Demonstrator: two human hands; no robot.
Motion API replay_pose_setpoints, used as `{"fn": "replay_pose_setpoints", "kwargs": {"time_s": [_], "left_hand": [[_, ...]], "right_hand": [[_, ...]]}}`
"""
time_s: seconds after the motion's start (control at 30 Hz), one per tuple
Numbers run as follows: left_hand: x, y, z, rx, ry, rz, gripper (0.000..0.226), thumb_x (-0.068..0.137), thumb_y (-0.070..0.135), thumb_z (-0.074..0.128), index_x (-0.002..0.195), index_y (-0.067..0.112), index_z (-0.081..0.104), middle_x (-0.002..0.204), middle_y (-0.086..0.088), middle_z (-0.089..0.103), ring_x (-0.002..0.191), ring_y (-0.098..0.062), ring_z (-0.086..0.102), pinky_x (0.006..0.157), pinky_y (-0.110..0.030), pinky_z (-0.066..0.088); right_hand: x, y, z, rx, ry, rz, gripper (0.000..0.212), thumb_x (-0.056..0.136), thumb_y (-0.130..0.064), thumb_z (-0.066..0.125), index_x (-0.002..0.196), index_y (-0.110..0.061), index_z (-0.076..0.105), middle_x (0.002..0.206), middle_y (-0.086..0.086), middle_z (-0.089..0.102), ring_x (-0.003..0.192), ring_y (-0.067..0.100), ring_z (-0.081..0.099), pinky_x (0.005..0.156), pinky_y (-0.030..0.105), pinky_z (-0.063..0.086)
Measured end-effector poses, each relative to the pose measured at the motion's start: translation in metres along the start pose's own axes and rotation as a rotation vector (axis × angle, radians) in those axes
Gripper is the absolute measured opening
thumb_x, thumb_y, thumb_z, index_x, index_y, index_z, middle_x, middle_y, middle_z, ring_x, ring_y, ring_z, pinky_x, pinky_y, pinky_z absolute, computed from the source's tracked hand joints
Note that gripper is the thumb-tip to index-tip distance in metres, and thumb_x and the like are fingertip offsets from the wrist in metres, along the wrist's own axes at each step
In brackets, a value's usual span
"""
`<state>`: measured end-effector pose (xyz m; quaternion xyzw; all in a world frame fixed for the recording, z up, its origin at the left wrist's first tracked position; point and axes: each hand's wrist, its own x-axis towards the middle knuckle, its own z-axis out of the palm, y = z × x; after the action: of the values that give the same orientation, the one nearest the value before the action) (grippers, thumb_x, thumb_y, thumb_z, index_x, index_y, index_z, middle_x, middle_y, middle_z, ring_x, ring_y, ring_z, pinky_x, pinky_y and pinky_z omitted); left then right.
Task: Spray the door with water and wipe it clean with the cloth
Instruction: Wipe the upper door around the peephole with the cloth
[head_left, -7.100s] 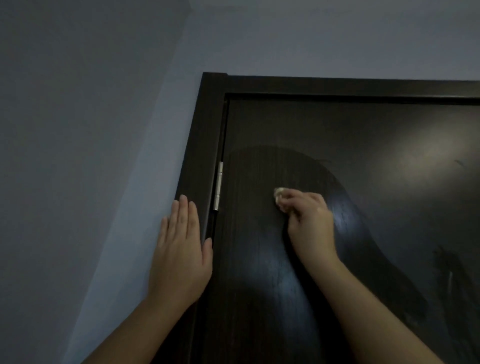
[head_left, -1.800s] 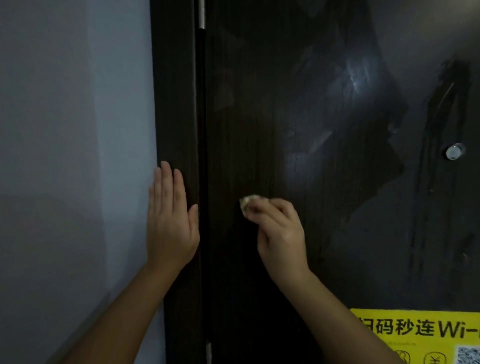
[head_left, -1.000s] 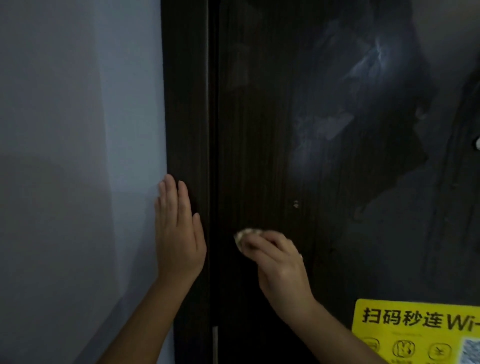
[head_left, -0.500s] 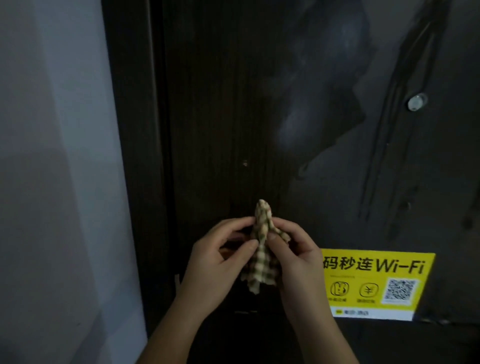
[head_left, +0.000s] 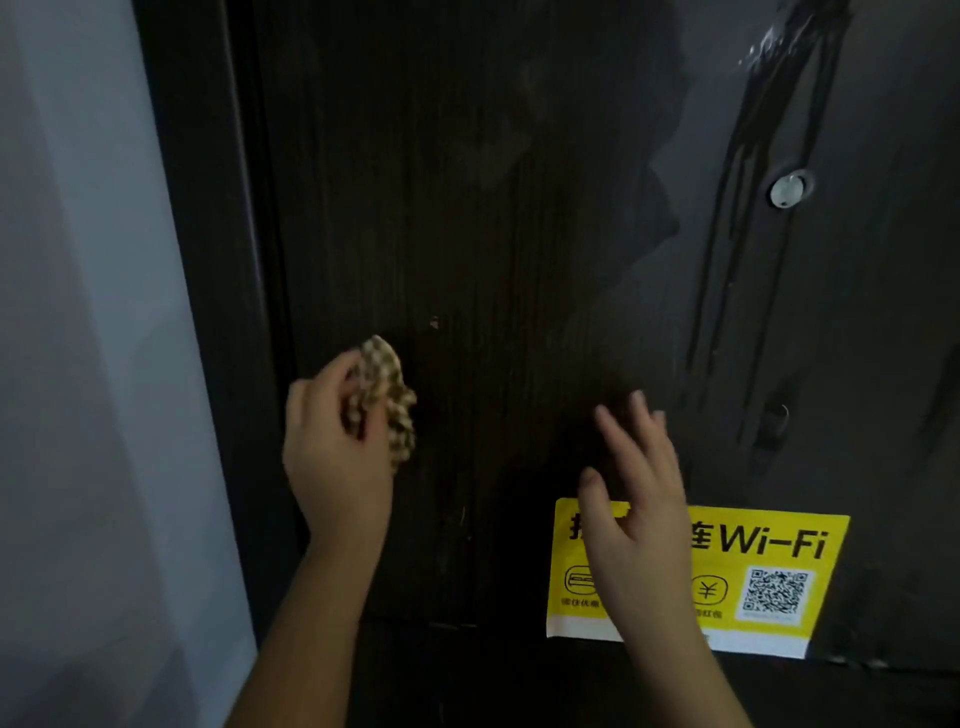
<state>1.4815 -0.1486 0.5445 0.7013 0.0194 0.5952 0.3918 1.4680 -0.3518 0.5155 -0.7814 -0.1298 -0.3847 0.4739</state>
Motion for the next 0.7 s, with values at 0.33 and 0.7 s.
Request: {"fn": "replay_pose_setpoints", "kwargs": {"time_s": [0.33, 0.7], "left_hand": [[-0.034, -0.014, 0.051, 0.326, -0.082, 0.407, 0.050, 0.080, 0.008, 0.069, 0.128, 0.016, 0.056, 0.088, -0.012, 0.056, 0.074, -0.024, 0.052, 0.059, -0.037, 0.046], [-0.032, -0.017, 0.066, 0.412, 0.002, 0.340, 0.043, 0.090, 0.016, 0.055, 0.133, 0.017, 0.055, 0.098, -0.015, 0.058, 0.087, -0.026, 0.049, 0.072, -0.038, 0.039]], "right_hand": [[0.011, 0.027, 0.003, -0.394, -0.226, 0.018, 0.083, 0.092, -0.032, 0.052, 0.148, -0.037, -0.010, 0.152, -0.015, -0.032, 0.138, 0.012, -0.036, 0.116, 0.043, -0.008], [0.012, 0.026, 0.002, -0.400, -0.249, 0.011, 0.083, 0.092, -0.030, 0.052, 0.149, -0.035, -0.008, 0.151, -0.014, -0.034, 0.137, 0.013, -0.037, 0.115, 0.044, -0.009]]}}
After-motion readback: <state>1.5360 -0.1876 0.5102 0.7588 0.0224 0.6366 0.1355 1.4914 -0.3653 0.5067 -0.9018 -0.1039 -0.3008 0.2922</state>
